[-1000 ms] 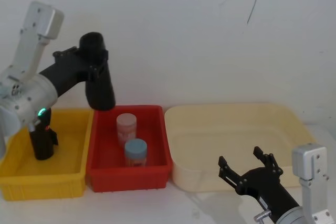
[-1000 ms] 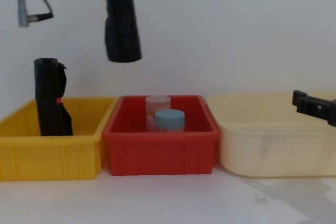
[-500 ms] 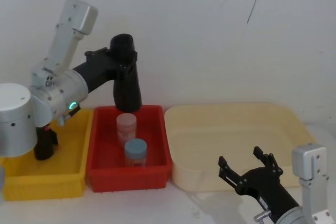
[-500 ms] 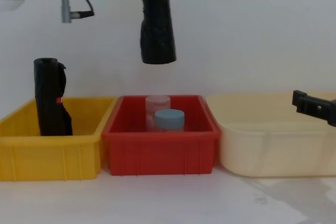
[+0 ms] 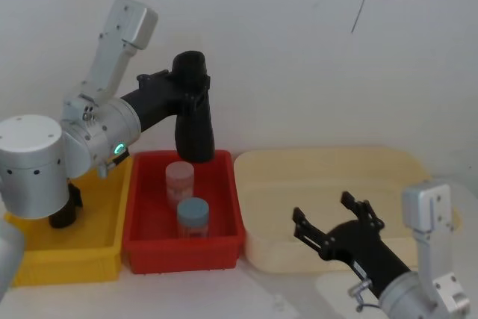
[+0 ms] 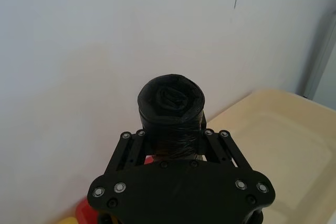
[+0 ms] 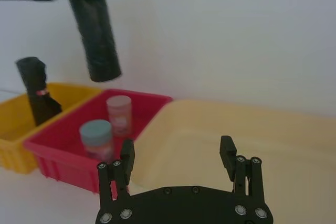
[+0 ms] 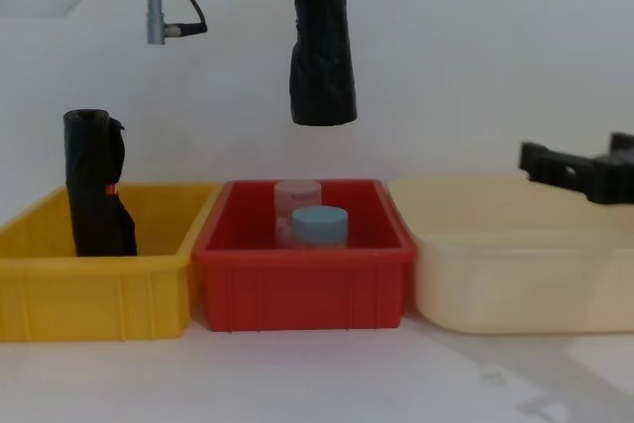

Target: Pick up the garbage bag with the one hand and transfer it to the other hand.

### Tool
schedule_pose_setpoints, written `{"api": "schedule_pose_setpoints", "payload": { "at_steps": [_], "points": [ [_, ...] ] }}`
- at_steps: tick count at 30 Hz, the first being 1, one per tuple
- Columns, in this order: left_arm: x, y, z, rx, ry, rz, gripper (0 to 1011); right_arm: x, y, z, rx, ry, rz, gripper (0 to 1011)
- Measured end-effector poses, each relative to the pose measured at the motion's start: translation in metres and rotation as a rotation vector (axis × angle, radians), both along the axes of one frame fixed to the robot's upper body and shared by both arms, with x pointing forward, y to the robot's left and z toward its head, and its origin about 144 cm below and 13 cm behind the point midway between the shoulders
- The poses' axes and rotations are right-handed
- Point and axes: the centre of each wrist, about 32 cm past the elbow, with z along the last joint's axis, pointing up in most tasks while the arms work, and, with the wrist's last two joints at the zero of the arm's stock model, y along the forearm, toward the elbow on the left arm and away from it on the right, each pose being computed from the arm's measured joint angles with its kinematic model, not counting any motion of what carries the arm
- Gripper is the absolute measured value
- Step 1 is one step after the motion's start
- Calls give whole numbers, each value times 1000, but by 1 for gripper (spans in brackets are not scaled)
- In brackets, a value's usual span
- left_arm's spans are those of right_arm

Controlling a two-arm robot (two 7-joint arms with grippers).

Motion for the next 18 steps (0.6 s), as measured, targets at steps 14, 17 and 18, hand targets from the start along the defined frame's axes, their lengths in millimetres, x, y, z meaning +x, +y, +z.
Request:
{"api": "schedule_pose_setpoints", "payload": {
  "at_steps": [14, 17, 18],
  "points": [
    [1, -5, 0, 3, 6, -8, 404, 43, 32, 34, -14, -12, 154, 1000],
    [1, -5, 0, 3, 6, -9, 404, 51, 41, 39, -25, -13, 178, 1000],
    [2, -5, 0, 3, 7, -9, 404, 53, 42, 40, -26, -15, 181, 1000]
  ]
}}
